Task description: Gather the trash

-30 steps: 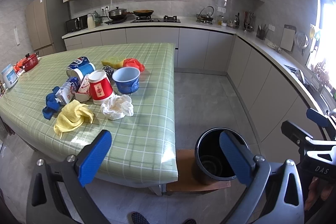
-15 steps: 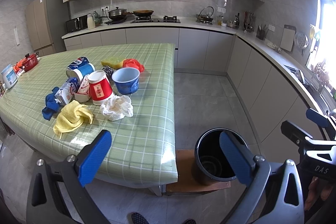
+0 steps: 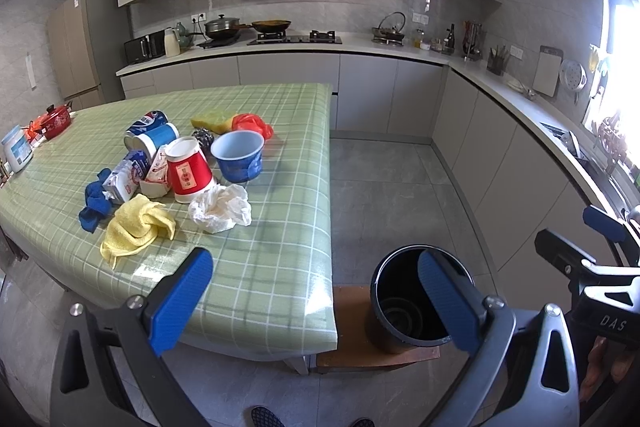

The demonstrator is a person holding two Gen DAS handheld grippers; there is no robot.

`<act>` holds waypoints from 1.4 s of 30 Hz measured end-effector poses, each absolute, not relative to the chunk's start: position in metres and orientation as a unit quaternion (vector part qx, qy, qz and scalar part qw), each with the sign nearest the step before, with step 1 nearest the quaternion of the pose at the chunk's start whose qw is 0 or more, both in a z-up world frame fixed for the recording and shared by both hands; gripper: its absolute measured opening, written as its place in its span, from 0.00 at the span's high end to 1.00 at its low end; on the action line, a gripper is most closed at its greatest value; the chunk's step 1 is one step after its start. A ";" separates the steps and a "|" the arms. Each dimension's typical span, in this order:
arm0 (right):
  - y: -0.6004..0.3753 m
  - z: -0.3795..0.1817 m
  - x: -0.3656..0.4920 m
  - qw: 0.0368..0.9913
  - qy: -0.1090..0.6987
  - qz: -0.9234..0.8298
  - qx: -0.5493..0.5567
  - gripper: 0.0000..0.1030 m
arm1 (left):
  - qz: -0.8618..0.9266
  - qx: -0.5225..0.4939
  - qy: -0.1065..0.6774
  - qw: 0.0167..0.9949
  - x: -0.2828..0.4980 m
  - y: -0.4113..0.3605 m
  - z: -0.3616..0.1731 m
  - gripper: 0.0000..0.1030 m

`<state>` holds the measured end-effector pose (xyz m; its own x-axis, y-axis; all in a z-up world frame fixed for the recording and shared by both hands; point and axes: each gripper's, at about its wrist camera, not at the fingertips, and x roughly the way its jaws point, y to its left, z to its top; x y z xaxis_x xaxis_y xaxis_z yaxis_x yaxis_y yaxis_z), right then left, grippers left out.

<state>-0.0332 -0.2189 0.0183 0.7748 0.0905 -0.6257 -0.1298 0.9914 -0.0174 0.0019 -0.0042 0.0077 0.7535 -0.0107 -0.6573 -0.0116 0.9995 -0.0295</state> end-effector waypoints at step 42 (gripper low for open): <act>-0.218 0.014 -0.029 0.940 0.333 0.062 -0.033 0.00 | 0.000 -0.015 0.349 0.937 0.011 -0.004 0.005 0.00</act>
